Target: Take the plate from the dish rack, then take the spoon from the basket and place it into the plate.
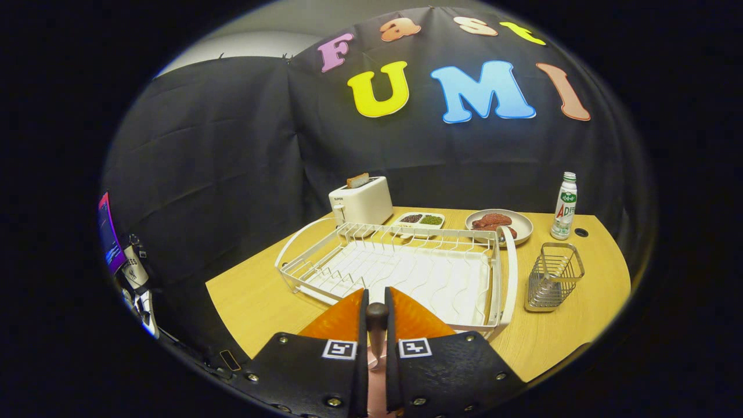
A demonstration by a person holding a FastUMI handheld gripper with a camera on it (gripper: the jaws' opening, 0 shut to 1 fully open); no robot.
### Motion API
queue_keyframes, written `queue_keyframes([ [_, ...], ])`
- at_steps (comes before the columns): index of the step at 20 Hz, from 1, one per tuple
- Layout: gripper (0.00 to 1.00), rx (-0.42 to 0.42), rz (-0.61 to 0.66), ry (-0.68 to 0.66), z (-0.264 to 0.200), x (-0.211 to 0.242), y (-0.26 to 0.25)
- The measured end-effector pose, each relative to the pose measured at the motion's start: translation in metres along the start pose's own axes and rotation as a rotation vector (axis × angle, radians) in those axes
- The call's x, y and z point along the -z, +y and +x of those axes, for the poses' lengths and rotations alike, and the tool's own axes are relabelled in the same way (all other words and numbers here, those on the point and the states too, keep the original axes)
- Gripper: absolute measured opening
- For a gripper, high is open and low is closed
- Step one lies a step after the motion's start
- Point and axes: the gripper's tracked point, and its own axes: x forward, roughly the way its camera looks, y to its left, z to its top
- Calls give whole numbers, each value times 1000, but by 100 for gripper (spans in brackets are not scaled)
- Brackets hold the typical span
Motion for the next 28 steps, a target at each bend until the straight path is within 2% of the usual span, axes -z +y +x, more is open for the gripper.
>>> queue_keyframes([
  [4,15,10,-18,42,-12,15,-15],
  [12,21,73,98,75,-29,38,-44],
  [16,26,116,112,87,-40,45,-59],
  [20,33,165,91,98,-50,47,-72],
  [21,39,173,87,99,-49,50,-75],
  [23,40,195,74,97,-56,44,-81],
  [26,54,224,33,48,-62,19,-84],
  [28,54,262,-4,3,-71,-4,-90],
])
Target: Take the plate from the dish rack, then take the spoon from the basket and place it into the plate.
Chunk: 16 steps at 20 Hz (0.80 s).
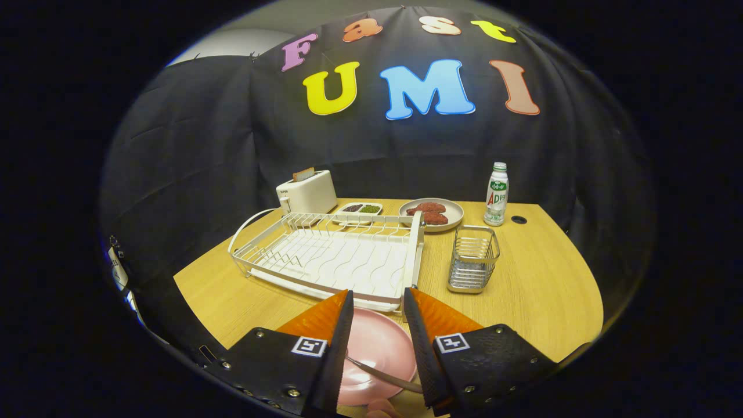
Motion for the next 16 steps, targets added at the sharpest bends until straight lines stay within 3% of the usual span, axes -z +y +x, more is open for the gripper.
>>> queue_keyframes([
  [6,54,148,-4,-236,-29,-105,-30],
  [12,55,227,37,-329,-41,-154,-56],
  [15,93,255,31,-367,-46,-166,-62],
  [16,94,258,39,-376,-46,-169,-62],
])
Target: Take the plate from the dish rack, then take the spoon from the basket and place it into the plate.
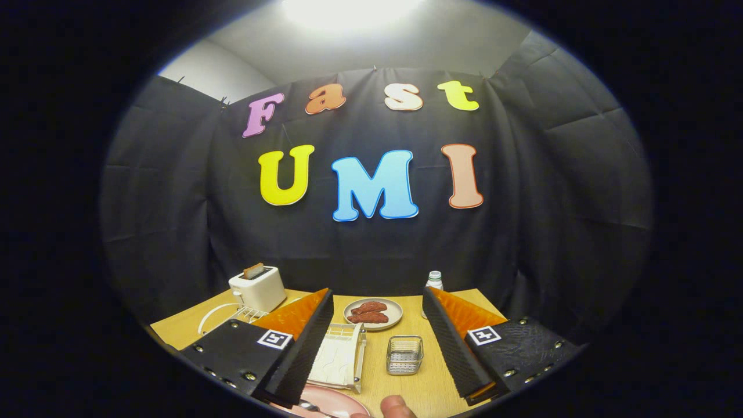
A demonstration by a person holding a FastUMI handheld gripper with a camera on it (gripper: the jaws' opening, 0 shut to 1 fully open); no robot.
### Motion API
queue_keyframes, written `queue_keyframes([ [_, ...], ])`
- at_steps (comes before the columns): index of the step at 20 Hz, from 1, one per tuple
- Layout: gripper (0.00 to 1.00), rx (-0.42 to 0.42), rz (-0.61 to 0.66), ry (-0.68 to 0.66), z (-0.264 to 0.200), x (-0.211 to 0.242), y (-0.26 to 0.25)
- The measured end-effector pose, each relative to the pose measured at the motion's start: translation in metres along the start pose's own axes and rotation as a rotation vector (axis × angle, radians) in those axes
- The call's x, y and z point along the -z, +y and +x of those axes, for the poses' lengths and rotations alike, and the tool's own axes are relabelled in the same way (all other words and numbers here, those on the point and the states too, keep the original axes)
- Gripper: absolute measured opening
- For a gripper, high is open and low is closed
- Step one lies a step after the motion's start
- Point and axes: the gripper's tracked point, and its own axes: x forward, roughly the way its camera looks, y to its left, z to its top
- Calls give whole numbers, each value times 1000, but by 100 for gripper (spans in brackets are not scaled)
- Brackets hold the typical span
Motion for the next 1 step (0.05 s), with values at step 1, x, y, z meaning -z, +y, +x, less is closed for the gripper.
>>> queue_keyframes([
  [1,95,6,6,4,-1,1,-1],
])
